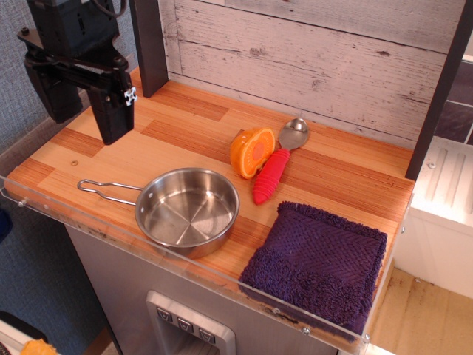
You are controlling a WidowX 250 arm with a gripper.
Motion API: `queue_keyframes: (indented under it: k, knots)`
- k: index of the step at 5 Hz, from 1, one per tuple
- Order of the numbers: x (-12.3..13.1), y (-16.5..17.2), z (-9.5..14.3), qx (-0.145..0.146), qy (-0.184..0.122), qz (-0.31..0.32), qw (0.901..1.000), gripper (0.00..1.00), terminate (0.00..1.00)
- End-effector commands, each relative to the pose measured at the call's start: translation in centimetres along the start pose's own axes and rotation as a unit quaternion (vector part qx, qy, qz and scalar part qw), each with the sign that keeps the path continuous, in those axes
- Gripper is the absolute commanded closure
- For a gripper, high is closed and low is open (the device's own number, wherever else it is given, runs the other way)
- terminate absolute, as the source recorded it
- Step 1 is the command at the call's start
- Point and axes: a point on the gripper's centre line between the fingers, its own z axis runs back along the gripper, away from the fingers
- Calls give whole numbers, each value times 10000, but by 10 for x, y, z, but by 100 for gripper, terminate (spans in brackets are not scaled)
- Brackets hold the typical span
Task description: Move the utensil with the crew and place it on the table.
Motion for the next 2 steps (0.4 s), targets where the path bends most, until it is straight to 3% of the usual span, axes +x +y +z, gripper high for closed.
queue_keyframes:
  k: [1,2]
  knots:
    - [0,0,0,0,0,0,10000,0,0]
    - [2,-31,-21,139,-31,-387,9991,0,0]
